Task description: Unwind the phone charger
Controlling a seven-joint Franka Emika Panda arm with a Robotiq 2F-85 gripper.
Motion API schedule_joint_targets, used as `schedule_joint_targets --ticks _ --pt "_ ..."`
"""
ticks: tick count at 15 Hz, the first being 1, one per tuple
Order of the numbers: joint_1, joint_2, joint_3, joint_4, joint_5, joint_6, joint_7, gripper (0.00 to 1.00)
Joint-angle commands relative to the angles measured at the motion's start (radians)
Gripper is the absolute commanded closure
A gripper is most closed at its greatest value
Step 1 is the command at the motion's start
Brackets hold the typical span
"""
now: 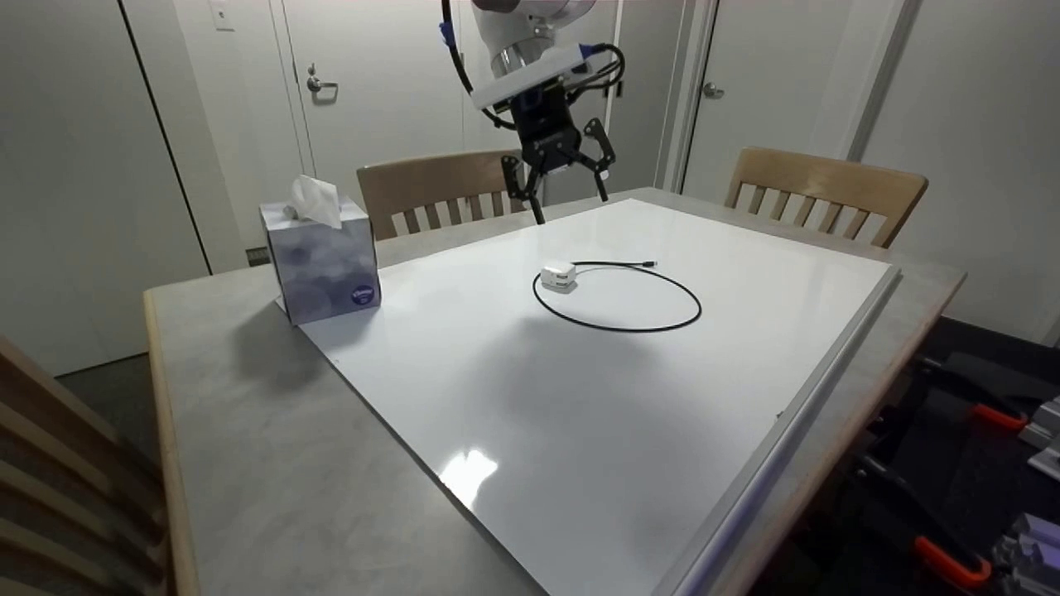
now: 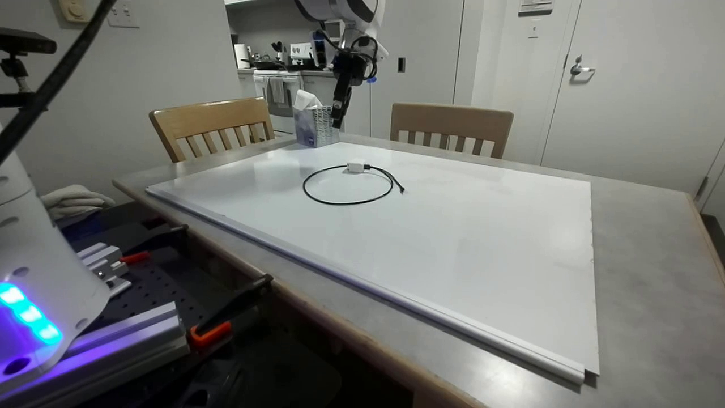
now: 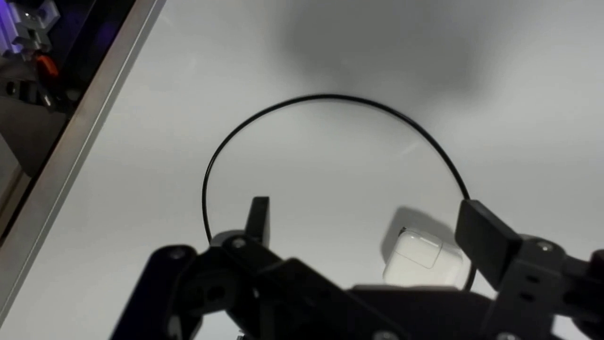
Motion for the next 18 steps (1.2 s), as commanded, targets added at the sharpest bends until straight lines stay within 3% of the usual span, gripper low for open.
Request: schedule_joint_targets --ticks 1,14,18 --pt "0.001 -0.004 -0.002 -0.006 -0.018 0.039 0.022 0.00" --pt "0.064 -0.055 -0.059 -0.253 -0.198 0.657 0.235 0.00" --pt "0.105 -0.089 -0.085 -0.343 -0.235 0.717 0.361 0.00"
